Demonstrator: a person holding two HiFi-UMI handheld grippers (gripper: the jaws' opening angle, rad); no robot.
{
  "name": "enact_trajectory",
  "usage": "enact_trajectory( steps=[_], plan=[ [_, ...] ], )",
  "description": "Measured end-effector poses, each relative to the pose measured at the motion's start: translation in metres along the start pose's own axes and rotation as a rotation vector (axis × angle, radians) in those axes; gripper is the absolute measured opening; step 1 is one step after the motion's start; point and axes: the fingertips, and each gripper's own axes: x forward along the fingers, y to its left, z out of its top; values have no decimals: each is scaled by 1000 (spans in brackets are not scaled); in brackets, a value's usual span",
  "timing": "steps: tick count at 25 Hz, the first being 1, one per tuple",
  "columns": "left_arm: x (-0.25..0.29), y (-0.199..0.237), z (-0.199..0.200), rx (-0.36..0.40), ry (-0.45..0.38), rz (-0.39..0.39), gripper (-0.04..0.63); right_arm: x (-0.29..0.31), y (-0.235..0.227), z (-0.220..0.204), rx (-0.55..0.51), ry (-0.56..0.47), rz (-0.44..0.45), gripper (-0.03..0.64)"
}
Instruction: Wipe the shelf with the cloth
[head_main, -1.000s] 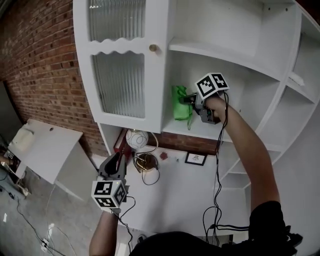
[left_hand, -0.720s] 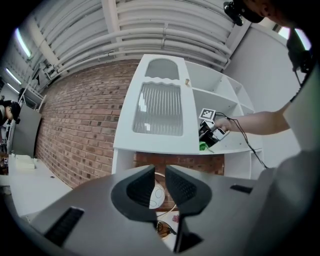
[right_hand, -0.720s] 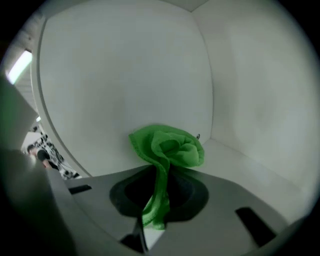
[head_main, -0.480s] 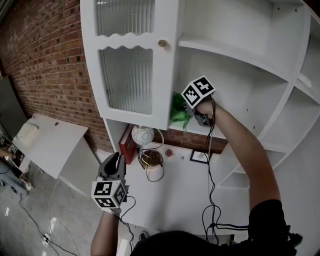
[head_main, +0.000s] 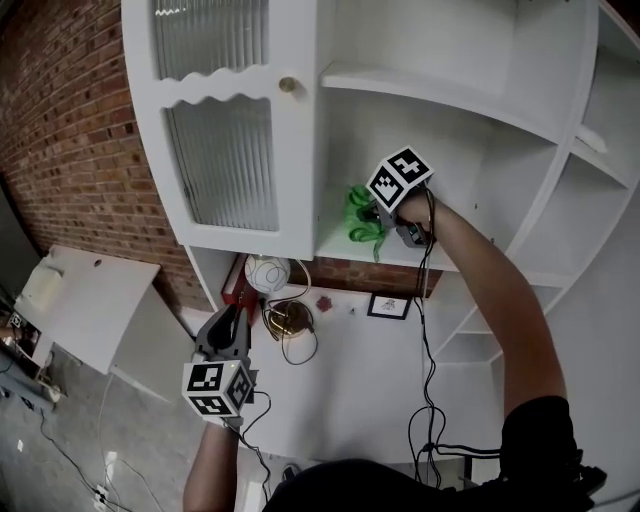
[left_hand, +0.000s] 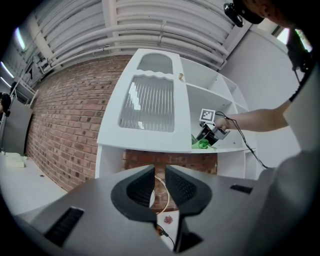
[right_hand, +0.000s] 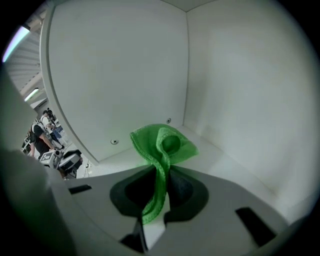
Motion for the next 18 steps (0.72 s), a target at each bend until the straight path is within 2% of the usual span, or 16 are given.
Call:
enact_trajectory(
  steps=[11,14,18],
  plan=[
    [35,-43,-3,-4,2,-121,63,-47,-49,-66,24,115,-111,44],
    [43,-54,-3,-3,4,-155,63,-62,-66,-85,14,173,-182,44],
    [49,-66,-5,-6,4,-186,64,-85,-93,-113,-20,286,-320,44]
  ],
)
